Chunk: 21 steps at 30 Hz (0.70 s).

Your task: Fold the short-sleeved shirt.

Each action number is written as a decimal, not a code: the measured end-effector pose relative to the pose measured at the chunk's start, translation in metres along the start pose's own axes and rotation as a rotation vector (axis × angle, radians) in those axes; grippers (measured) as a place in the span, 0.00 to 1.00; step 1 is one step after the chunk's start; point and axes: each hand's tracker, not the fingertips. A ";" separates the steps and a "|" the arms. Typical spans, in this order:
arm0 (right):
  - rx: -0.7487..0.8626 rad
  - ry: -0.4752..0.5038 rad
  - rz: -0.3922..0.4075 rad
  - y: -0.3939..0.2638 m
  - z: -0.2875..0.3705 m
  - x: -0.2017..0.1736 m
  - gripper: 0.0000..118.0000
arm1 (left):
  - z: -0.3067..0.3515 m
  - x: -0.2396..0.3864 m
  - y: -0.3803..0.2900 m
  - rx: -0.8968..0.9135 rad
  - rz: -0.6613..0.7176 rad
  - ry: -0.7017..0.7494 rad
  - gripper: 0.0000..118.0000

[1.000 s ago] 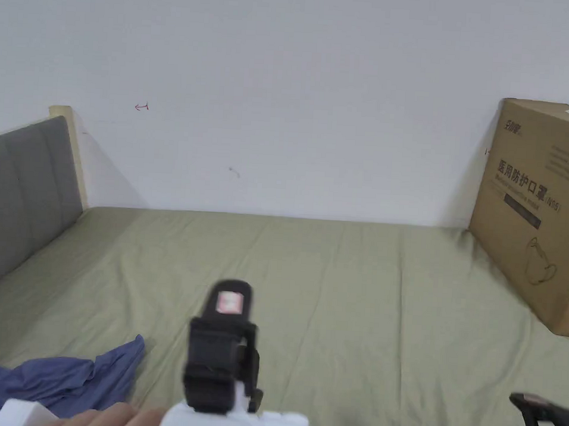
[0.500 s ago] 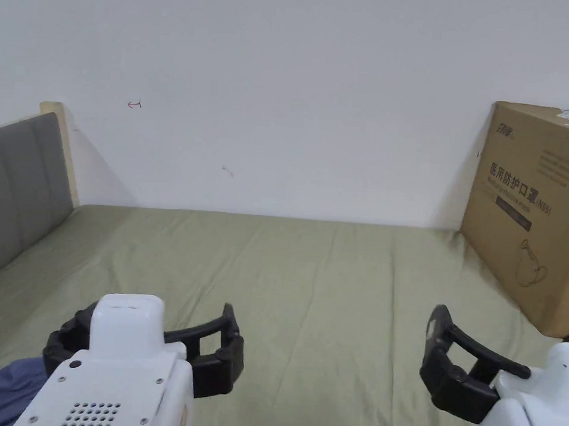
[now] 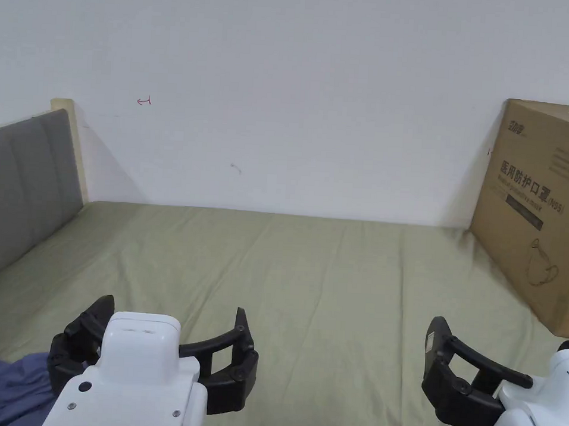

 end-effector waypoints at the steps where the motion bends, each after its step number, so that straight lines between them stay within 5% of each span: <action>1: 0.003 0.004 0.000 0.000 0.000 0.002 1.00 | 0.000 0.000 0.000 -0.001 0.000 -0.003 1.00; 5: -0.057 -0.044 0.055 0.004 -0.002 0.001 1.00 | 0.000 0.000 0.003 -0.018 0.021 -0.008 1.00; 11: -0.094 0.007 0.037 0.004 -0.001 0.004 1.00 | -0.003 -0.001 0.004 -0.061 0.046 -0.029 1.00; 12: -0.096 0.000 0.039 0.004 0.000 0.005 0.98 | -0.003 -0.001 0.004 -0.067 0.045 -0.037 1.00; 13: -0.104 0.006 0.032 0.005 0.002 0.008 0.87 | -0.003 -0.001 0.004 -0.080 0.042 -0.067 0.96; 14: -0.127 0.009 0.019 0.007 0.002 0.009 0.59 | -0.003 0.000 0.006 -0.106 0.027 -0.076 0.75; 15: -0.131 0.009 0.013 0.009 0.002 0.010 0.16 | -0.003 0.002 0.008 -0.115 0.007 -0.065 0.39; 16: -0.126 -0.003 0.014 0.009 0.002 0.010 0.00 | -0.002 0.005 0.009 -0.114 -0.013 -0.057 0.00; 18: -0.150 -0.084 0.022 0.008 -0.002 0.014 0.00 | -0.007 0.007 0.009 -0.144 -0.060 -0.020 0.00; 21: -0.167 -0.046 -0.037 0.008 -0.006 0.026 0.00 | -0.003 0.002 0.017 -0.153 0.003 -0.054 0.00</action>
